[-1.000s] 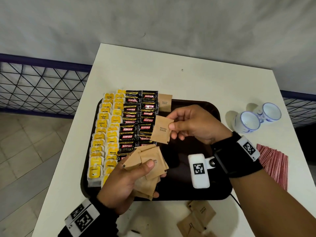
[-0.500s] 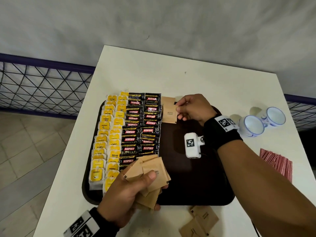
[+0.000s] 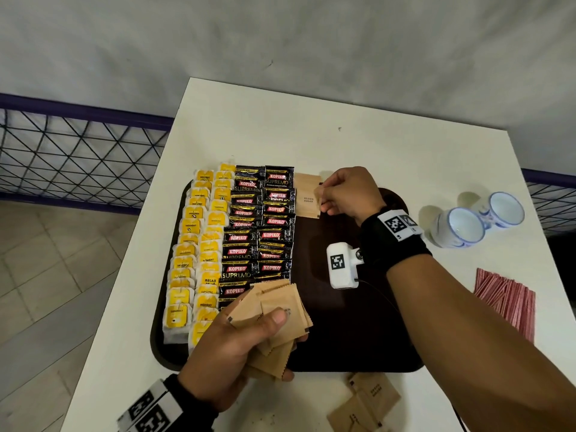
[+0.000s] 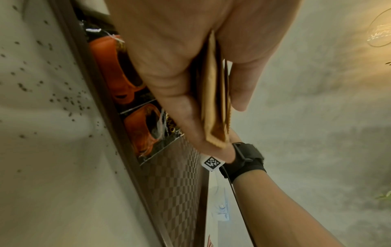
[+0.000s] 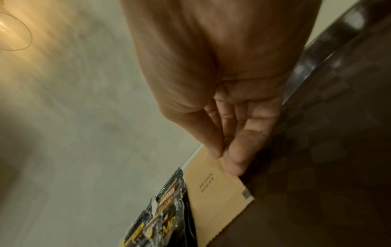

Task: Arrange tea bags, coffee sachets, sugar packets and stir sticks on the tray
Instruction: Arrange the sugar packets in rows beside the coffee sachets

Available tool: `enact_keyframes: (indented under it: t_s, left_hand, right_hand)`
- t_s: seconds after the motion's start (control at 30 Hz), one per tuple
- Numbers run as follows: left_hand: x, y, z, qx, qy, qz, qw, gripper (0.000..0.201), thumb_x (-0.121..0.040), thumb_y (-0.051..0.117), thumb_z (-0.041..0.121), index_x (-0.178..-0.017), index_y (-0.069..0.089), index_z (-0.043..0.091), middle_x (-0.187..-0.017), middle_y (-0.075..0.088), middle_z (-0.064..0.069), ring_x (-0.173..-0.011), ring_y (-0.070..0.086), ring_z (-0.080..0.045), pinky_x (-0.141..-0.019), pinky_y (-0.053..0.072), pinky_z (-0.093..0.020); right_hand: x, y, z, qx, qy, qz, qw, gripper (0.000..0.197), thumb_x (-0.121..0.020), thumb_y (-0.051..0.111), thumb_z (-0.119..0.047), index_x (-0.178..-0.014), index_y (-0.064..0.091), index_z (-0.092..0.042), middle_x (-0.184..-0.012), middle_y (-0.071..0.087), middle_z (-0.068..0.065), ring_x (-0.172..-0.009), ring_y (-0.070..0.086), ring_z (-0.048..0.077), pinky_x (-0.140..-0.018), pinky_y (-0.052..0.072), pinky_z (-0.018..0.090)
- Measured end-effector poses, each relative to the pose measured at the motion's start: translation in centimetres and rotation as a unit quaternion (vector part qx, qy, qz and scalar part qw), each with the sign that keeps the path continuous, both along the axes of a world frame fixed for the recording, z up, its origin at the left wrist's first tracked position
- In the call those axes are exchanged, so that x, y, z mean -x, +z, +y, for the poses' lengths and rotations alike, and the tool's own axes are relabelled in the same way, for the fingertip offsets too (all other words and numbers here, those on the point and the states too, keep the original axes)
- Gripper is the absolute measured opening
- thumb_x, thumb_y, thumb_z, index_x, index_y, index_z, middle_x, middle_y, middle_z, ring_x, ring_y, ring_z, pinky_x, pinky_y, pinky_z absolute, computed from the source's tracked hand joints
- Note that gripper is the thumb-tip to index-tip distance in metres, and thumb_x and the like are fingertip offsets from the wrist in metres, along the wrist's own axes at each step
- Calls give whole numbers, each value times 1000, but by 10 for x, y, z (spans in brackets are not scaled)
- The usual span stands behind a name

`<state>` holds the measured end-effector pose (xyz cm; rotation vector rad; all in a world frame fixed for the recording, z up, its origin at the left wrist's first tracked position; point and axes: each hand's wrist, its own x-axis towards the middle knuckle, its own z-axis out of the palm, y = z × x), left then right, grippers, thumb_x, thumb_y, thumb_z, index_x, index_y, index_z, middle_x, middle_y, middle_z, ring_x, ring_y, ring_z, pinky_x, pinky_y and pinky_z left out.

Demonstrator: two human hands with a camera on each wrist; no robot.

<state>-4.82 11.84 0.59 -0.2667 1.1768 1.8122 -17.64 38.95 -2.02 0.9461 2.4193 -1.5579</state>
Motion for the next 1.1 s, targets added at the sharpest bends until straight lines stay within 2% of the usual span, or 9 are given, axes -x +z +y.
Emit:
enact_keyframes:
  t_s: [0.2,0.33,0.47,0.57,0.67,0.8,0.93,1.03,1.1]
  left_hand:
    - [-1,1,1,-2,-2,2,1000,35,-77,73,22,-112,73,23,-105,71,-33,-90,73,-42,-56,59,-44]
    - [-1,0,1,-2,0,-6,1000,38,-77,74,20,-115,72,20,-105,70,-34,-90,72,-43,-57,60,-46]
    - [0,0,3,-6,7,-6,1000,35,-86,77,17,-120,69,14,-104,69,-36,-86,70,-41,-57,60,-46]
    - [4,1,4,0,11,1,1000,34,-89,71,17,-121,67,10,-102,69,-36,-83,70,-38,-58,58,-44]
    - [10,4,6,4,21,15,1000,37,-87,76,21,-121,66,10,-102,69,-36,-82,70,-35,-58,60,-45]
    - [19,8,11,6,32,37,999,34,-91,73,21,-123,66,13,-106,70,-32,-86,72,-35,-59,59,-45]
    - [22,9,13,-2,28,50,998,41,-92,70,30,-127,63,11,-112,70,-30,-90,72,-36,-61,59,-48]
    - [23,11,12,-6,19,54,998,37,-93,65,29,-126,65,12,-109,71,-30,-86,73,-34,-60,61,-48]
    - [24,11,10,-14,22,47,999,38,-91,69,31,-124,67,12,-108,71,-31,-83,73,-33,-59,61,-47]
  right_hand:
    - [-1,0,-3,-3,-8,-1,1000,9,-79,64,6,-81,62,-3,-70,69,19,-60,71,27,-60,60,36]
    - [-1,-1,-2,-1,-13,2,1000,16,-79,59,9,-72,62,-5,-69,69,21,-63,72,31,-61,61,37]
    - [-11,8,-2,-19,-19,20,999,6,-84,70,-4,-81,65,-4,-73,69,15,-62,73,27,-54,57,32]
    - [-30,23,-11,-30,34,53,998,6,-85,72,-9,-84,67,-6,-75,70,9,-55,67,20,-45,48,26]
    - [-57,40,-28,76,147,53,985,13,-83,78,-14,-89,69,-5,-72,68,7,-55,63,15,-43,41,23]
    - [-87,55,-46,162,288,19,944,25,-79,82,-12,-99,68,-5,-80,69,4,-61,62,17,-44,40,24]
    - [-94,53,-53,174,272,22,946,31,-78,80,0,-102,63,-1,-84,65,10,-58,59,17,-41,40,23]
    - [-93,53,-52,170,259,19,951,29,-78,79,1,-102,63,1,-82,66,10,-59,59,16,-42,41,21]
    - [-93,52,-50,168,253,23,953,26,-80,78,1,-101,64,0,-82,68,10,-63,62,19,-43,42,21]
